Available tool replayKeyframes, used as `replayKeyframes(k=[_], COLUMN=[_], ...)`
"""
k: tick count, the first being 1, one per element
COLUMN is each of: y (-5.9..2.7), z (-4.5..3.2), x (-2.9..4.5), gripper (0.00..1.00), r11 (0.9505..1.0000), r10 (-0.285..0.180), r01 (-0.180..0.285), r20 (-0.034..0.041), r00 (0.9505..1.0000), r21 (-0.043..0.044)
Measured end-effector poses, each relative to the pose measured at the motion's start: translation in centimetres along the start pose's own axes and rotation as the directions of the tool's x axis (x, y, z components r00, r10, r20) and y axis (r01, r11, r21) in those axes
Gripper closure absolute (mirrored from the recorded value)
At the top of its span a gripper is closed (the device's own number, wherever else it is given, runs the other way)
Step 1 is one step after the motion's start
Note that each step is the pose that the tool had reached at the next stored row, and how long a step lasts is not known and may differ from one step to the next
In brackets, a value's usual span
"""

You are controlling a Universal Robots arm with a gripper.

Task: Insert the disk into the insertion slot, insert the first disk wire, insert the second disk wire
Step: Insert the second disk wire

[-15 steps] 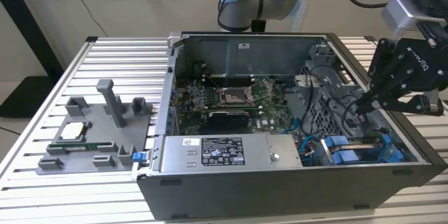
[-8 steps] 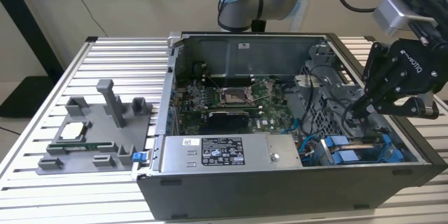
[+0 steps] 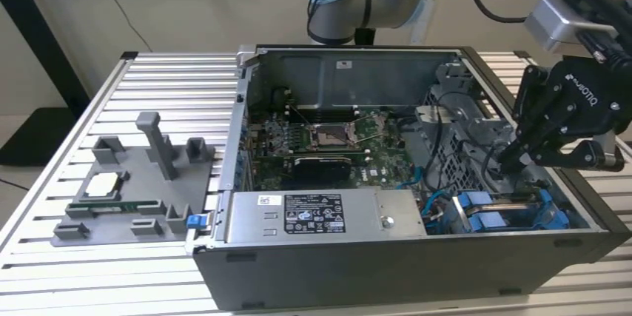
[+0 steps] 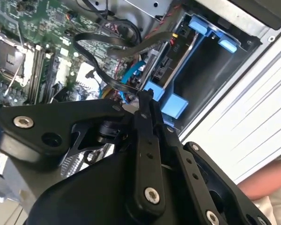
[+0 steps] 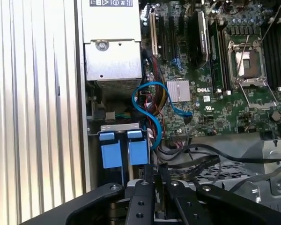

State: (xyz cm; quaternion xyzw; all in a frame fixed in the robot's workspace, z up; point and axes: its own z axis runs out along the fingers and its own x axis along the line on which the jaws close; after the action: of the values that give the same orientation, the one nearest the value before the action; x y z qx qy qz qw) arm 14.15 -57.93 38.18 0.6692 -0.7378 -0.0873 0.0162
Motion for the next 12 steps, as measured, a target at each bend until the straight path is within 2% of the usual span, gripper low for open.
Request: replayKeyframes(k=[2,3,4,6,12], y=[-0.01,-0.02,-0.04,-0.10,-0.13], z=[0.05,0.12,0.25,0.61,1.44], x=[0.00,0.00,0.00,-0.02,-0.03], gripper=[1.00,1.00,1.00,1.00,1.00], r11=[1.0000,1.0000,1.0000,1.0000,0.9996], r10=[0.004,0.005,0.006,0.006,-0.009], r01=[-0.004,-0.005,-0.006,-0.006,0.010], r20=[-0.0266,-0.0364,-0.0399,-0.0421,-0.0427], r00=[0.9996,0.9993,0.9992,0.9991,0.9990], r21=[0.0029,0.0040,0.0047,0.0065,0.0256])
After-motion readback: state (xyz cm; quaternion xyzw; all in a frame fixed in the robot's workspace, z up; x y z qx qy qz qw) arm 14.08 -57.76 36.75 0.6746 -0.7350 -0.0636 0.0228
